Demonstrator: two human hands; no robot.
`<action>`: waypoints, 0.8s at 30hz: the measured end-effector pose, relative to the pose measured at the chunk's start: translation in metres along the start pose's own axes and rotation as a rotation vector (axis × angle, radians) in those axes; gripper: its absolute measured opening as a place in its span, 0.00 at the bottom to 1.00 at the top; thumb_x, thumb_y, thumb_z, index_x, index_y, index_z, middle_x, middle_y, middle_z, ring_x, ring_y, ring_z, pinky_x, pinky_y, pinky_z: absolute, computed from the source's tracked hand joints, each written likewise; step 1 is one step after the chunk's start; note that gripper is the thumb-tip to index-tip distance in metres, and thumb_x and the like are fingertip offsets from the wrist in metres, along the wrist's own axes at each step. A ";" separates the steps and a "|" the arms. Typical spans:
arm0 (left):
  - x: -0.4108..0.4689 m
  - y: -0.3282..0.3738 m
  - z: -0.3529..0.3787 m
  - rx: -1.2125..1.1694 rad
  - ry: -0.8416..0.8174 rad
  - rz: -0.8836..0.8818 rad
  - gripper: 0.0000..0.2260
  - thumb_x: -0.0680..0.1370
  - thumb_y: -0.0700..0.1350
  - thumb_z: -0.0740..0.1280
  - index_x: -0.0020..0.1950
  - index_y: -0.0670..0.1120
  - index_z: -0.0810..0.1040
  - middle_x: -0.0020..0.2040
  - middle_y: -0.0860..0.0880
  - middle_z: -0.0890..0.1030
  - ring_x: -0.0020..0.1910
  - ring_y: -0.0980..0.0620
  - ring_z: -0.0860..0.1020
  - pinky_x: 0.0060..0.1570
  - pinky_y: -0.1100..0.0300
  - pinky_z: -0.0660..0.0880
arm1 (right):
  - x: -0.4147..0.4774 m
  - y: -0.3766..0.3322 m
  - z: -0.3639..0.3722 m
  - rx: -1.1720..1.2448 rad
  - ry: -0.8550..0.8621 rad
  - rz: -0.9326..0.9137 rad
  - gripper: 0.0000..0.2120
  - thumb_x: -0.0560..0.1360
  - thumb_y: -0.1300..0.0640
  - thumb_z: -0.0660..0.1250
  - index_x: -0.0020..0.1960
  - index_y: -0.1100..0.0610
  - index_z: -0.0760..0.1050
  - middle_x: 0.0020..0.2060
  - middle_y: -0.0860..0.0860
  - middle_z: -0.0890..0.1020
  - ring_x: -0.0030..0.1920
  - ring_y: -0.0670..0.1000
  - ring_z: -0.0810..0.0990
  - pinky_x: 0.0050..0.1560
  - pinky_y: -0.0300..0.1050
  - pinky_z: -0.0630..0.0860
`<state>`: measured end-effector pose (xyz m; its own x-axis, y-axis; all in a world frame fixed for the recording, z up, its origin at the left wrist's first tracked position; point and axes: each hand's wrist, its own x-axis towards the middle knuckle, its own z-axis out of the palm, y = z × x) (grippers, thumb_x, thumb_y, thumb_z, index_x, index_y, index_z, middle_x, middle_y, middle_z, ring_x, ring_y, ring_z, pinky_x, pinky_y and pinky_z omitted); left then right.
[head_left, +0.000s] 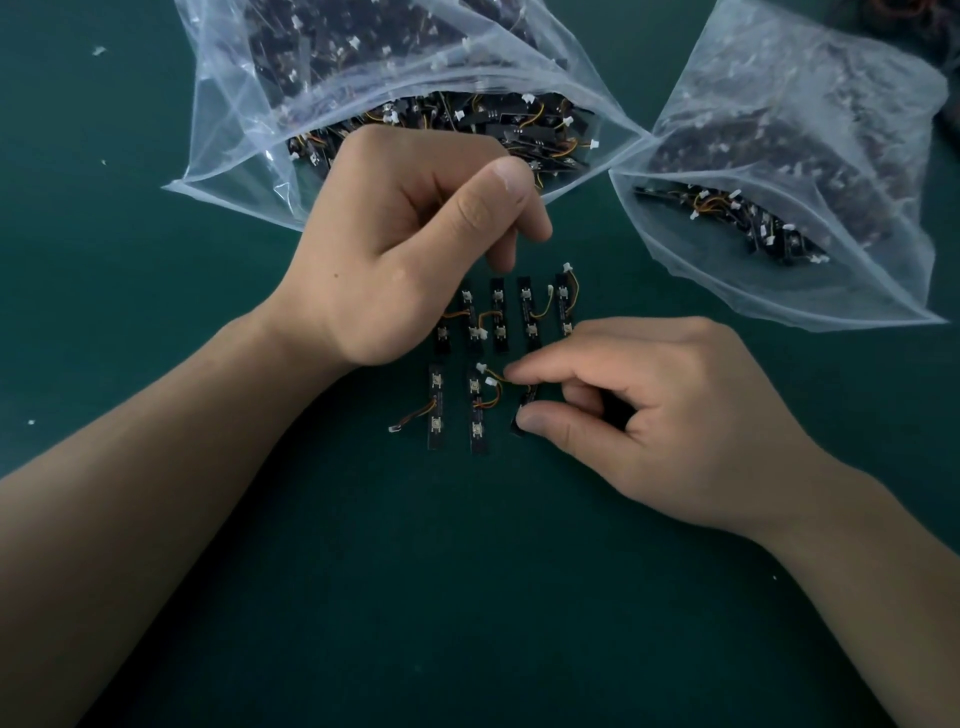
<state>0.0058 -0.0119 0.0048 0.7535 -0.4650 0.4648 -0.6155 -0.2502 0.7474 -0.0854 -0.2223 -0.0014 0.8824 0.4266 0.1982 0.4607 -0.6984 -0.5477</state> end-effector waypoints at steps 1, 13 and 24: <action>0.000 0.000 0.000 0.002 0.000 0.000 0.18 0.87 0.41 0.57 0.48 0.38 0.85 0.36 0.44 0.82 0.36 0.49 0.79 0.40 0.55 0.72 | 0.000 0.000 0.000 -0.001 -0.001 0.003 0.10 0.79 0.47 0.74 0.58 0.48 0.85 0.35 0.40 0.74 0.35 0.45 0.74 0.34 0.50 0.74; 0.001 0.002 0.000 -0.005 0.001 -0.001 0.19 0.86 0.44 0.58 0.47 0.37 0.85 0.35 0.44 0.82 0.35 0.44 0.79 0.37 0.53 0.72 | 0.000 -0.002 -0.001 0.012 0.014 0.052 0.05 0.75 0.50 0.75 0.49 0.49 0.82 0.34 0.40 0.76 0.33 0.40 0.73 0.35 0.40 0.69; 0.001 0.002 -0.001 0.009 0.005 0.004 0.19 0.86 0.45 0.59 0.47 0.37 0.85 0.35 0.43 0.82 0.35 0.44 0.80 0.37 0.51 0.73 | -0.001 0.002 0.001 0.061 -0.064 -0.147 0.03 0.79 0.55 0.75 0.51 0.52 0.87 0.48 0.45 0.81 0.44 0.48 0.81 0.40 0.50 0.78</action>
<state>0.0053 -0.0121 0.0070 0.7524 -0.4618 0.4698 -0.6203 -0.2564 0.7413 -0.0856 -0.2235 -0.0035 0.7974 0.5586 0.2284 0.5757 -0.5907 -0.5654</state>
